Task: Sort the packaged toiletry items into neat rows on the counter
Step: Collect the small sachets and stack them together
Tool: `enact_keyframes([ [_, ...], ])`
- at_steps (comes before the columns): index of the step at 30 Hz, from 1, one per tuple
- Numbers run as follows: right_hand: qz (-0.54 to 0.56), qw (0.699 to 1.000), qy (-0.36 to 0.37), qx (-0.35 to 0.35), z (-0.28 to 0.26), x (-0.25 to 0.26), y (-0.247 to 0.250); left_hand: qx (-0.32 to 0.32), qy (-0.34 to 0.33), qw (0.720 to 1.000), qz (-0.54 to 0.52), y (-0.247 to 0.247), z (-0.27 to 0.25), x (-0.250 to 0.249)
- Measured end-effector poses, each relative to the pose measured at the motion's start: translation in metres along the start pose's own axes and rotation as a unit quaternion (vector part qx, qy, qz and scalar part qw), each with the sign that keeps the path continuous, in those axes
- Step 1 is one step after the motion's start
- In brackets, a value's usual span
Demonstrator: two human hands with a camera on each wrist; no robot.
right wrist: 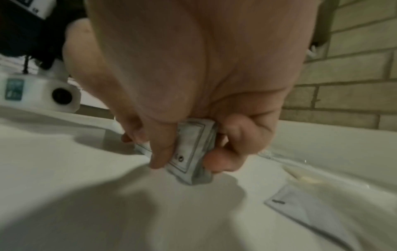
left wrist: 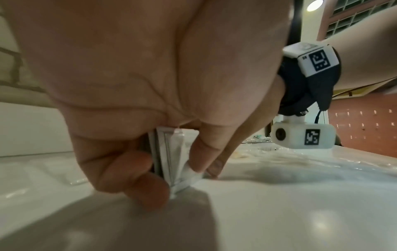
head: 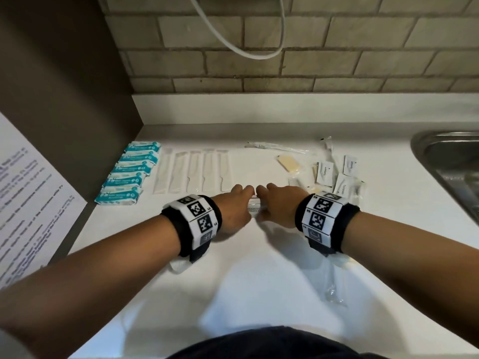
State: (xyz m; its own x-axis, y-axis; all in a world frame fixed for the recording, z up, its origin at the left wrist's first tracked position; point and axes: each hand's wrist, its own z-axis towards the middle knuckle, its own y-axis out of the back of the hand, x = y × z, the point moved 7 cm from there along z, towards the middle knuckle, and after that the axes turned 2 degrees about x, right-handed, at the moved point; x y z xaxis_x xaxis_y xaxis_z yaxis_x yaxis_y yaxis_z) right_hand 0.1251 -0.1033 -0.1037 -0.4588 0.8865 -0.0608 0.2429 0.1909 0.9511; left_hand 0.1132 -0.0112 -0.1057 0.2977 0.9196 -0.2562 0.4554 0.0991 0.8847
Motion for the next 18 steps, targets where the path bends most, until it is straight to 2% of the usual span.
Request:
enact_keyframes([
  [4, 0.117, 0.993, 0.007, 0.022, 0.003, 0.003, -0.004, -0.003, -0.001, 1.0, -0.006, -0.006, 0.001, -0.002],
  [10, 0.135, 0.99, 0.029, 0.016, -0.004, -0.005, 0.002, -0.005, -0.014, 0.997, -0.076, -0.003, -0.005, 0.009],
  [18, 0.144, 0.989, 0.015, 0.04, -0.004, 0.0, -0.009, -0.026, -0.002, 0.998, -0.065, 0.001, -0.006, 0.013],
])
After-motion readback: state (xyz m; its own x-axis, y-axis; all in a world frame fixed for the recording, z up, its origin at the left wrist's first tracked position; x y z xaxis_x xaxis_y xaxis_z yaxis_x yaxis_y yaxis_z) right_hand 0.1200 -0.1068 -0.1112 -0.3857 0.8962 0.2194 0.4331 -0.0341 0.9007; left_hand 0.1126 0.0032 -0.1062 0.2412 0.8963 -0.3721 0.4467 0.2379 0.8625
